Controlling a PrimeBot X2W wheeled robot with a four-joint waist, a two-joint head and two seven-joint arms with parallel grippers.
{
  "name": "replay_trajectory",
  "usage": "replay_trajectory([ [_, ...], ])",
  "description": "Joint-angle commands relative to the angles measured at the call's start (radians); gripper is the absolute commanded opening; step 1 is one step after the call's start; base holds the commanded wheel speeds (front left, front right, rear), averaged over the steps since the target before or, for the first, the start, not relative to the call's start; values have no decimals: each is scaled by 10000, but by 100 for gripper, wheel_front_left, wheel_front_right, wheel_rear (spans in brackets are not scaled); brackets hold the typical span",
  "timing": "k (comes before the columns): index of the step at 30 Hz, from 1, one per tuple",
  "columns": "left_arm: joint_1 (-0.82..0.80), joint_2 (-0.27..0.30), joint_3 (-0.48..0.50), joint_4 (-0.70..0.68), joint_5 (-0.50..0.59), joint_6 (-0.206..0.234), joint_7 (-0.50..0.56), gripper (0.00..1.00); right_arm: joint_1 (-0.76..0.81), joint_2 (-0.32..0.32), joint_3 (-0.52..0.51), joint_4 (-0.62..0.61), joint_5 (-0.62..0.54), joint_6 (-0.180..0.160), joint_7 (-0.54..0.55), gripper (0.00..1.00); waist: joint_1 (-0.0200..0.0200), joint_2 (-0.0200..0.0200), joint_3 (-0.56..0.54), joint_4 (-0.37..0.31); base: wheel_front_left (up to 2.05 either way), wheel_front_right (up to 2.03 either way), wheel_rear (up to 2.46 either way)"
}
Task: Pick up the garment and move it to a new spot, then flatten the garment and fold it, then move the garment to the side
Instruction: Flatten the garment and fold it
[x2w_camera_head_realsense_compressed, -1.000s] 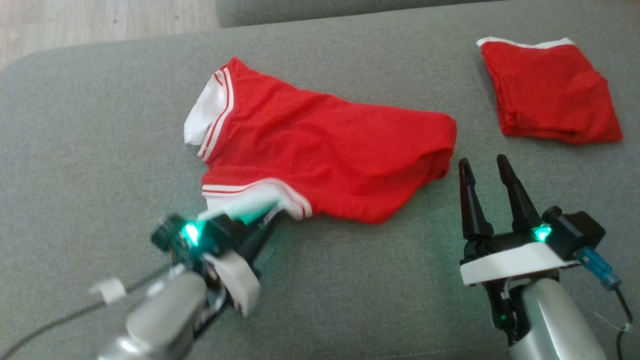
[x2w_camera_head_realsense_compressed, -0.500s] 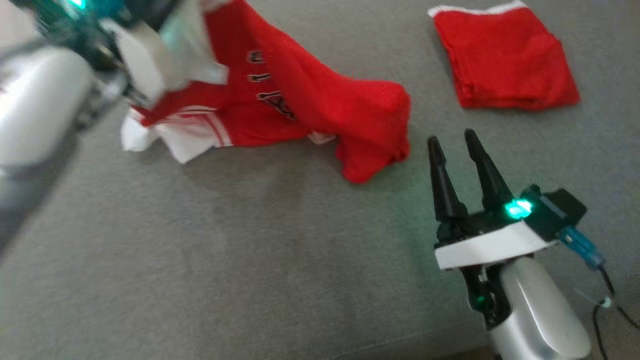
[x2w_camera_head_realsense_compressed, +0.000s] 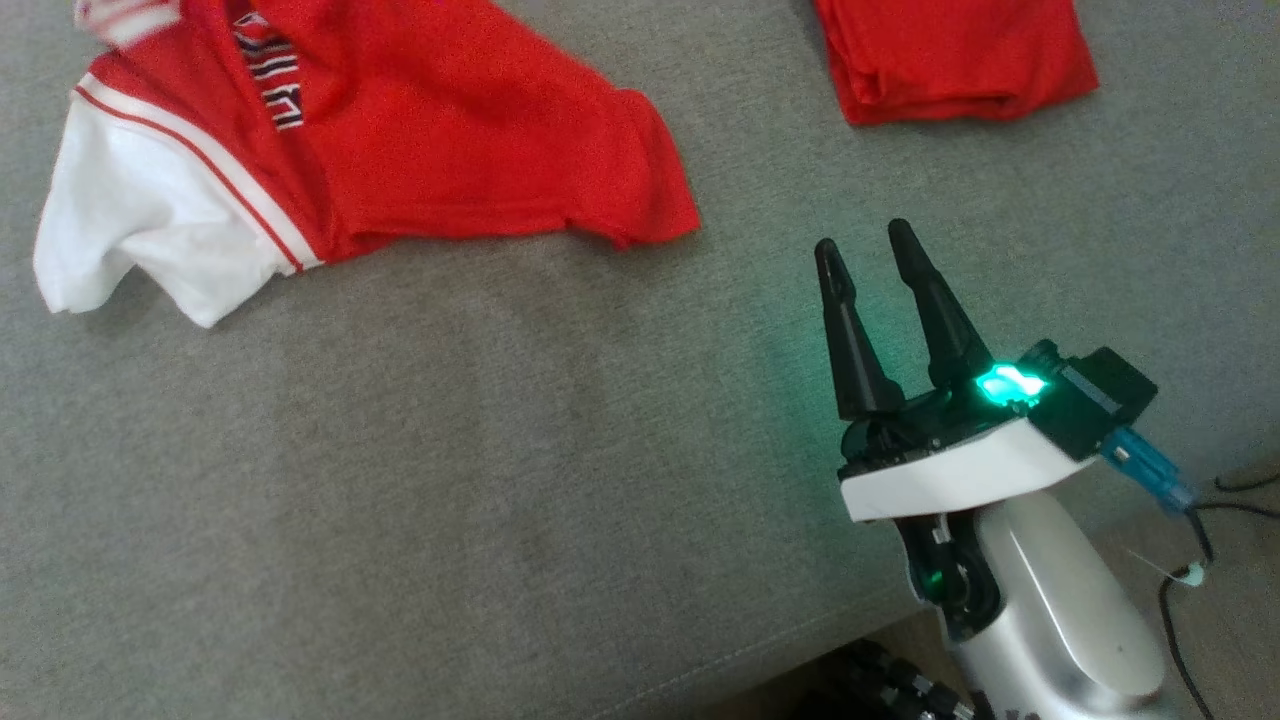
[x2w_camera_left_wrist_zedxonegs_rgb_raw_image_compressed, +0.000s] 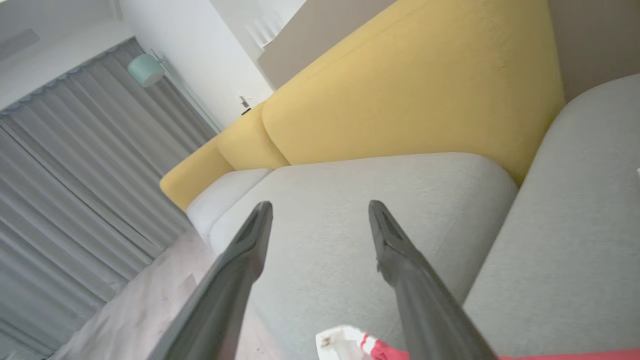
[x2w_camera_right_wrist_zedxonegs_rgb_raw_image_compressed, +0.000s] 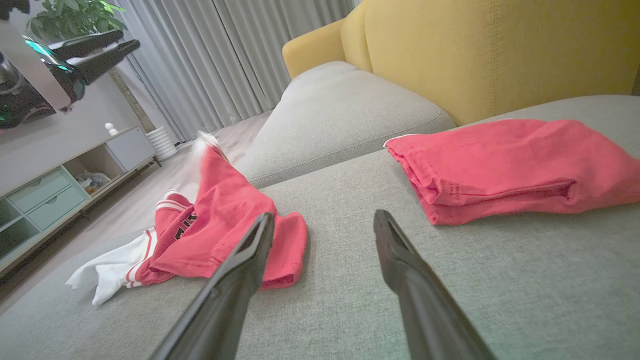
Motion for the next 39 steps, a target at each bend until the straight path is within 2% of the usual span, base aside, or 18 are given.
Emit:
replay_trajectory([
  [1, -299, -33, 197, 45, -79, -9, -277, 100, -159, -14, 173, -293, 11, -19, -109, 100, -4, 0, 46, 139, 0, 0, 0],
  [8, 372, -762, 30, 937, -584, -121, -1069, 100, -300, -14, -194, -159, -347, -19, -109, 100, -4, 0, -336, 913, 0, 0, 0],
  [16, 2052, -1029, 602, 963, -1527, -52, -1435, 100, -4, -14, -935, 120, -960, -19, -109, 100, -4, 0, -1568, 2232, 0, 0, 0],
  [22, 4284, -947, 1602, -500, -2019, 703, -1451, 100, 519, -14, -1458, 331, -1315, -19, -109, 100, -4, 0, -2555, 3394, 0, 0, 0],
  [24, 4766, -894, 1799, -807, -2105, 846, -1451, 100, 593, -14, -1487, 354, -1358, -19, -109, 100, -4, 0, -2675, 3540, 0, 0, 0],
  [30, 7842, -834, 2801, -3178, -2182, 2073, -1453, 100, 1111, -14, -1820, 369, -1542, -19, -109, 100, -4, 0, -3335, 4412, 0, 0, 0],
  [35, 10515, -861, 3575, -5280, -1977, 3122, -1453, 100, 1482, -14, -1703, 370, -1647, -19, -109, 100, -4, 0, -3698, 4711, 0, 0, 0],
  [39, 12199, -1064, 3992, -6616, -1732, 3624, -1454, 100, 1616, -14, -1700, 353, -1677, -19, -109, 100, -4, 0, -3777, 4778, 0, 0, 0],
])
